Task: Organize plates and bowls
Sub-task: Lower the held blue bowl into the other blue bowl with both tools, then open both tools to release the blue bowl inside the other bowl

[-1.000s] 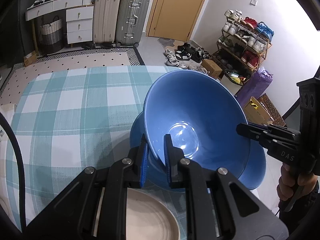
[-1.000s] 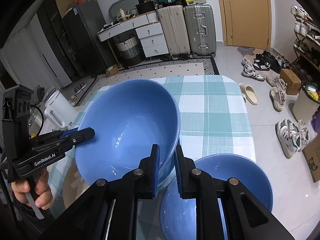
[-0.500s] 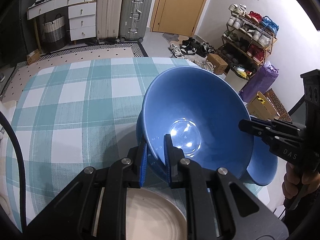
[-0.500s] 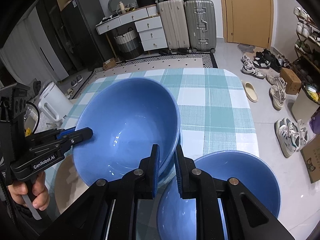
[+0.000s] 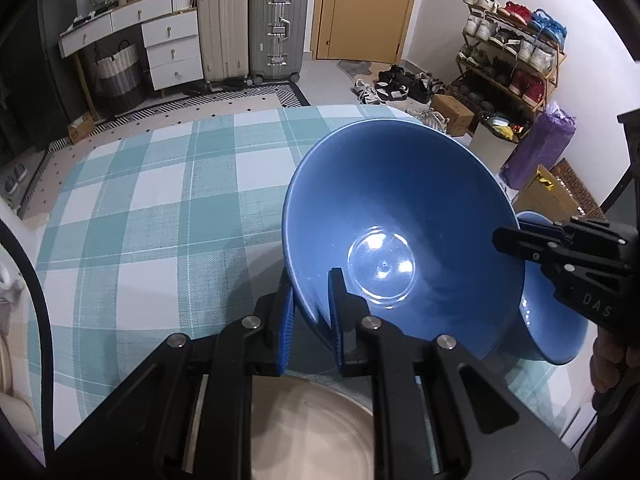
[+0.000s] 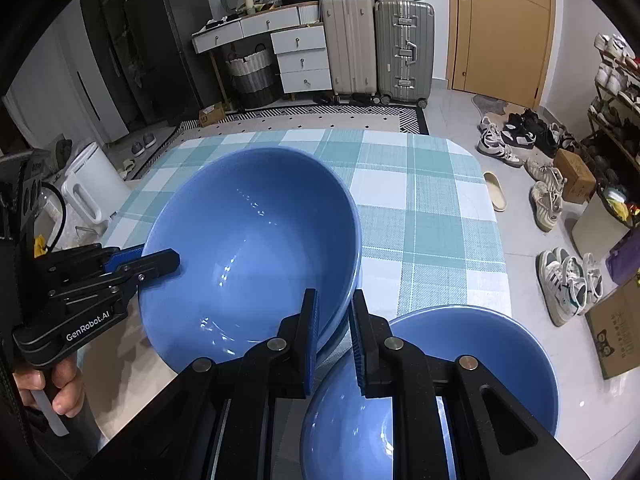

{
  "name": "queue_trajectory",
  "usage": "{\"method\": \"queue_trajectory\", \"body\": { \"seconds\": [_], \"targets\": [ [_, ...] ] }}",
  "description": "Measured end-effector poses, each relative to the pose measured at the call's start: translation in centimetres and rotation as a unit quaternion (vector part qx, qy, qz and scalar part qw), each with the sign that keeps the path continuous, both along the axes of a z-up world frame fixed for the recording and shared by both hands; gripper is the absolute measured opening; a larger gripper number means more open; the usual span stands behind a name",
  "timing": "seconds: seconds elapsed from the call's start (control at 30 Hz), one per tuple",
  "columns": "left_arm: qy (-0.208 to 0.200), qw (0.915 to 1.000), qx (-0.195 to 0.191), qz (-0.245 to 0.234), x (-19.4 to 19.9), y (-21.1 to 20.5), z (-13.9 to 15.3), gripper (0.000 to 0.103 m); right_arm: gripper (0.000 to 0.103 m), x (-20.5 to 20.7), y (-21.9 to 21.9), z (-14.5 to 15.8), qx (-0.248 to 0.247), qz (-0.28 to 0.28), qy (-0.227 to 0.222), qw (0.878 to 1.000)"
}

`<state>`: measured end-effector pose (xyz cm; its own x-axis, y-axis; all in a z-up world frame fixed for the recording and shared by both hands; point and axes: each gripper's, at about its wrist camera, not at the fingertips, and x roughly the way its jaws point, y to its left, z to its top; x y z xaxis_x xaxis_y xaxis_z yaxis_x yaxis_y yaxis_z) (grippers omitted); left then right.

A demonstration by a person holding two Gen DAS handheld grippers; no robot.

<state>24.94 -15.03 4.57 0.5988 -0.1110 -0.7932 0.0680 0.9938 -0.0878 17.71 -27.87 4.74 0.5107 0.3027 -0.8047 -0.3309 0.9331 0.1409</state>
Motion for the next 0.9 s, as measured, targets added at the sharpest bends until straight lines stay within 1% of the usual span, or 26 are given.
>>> {"method": "queue_trajectory", "body": {
  "seconds": [0.3, 0.37, 0.43, 0.53, 0.67, 0.9],
  "targets": [
    [-0.004, 0.9995, 0.032, -0.003, -0.1, -0.6, -0.3, 0.013, 0.016, 0.0, 0.3, -0.4, -0.012, 0.002, 0.000, 1.000],
    [-0.006, 0.9992, 0.039, -0.004, 0.0, -0.7, -0.4, 0.015, 0.016, -0.1, 0.3, -0.4, -0.013, 0.001, -0.001, 1.000],
    [-0.008, 0.9987, 0.049, -0.006, -0.1, -1.2, -0.4, 0.019, 0.016, -0.2, 0.4, -0.5, -0.018, 0.001, -0.001, 1.000],
    [-0.012, 0.9975, 0.069, -0.009, -0.2, -1.8, -0.6, 0.020, 0.017, -0.2, 0.5, -0.6, -0.023, 0.003, -0.001, 1.000],
    [-0.010, 0.9975, 0.069, -0.008, -0.2, -1.8, -0.7, 0.020, 0.017, -0.2, 0.7, -0.8, -0.033, 0.005, -0.004, 0.999],
    [-0.001, 0.9981, 0.062, -0.003, -0.2, -1.3, -1.0, 0.020, 0.017, -0.2, 0.6, -1.1, -0.031, 0.009, -0.002, 0.999]
  ]
}}
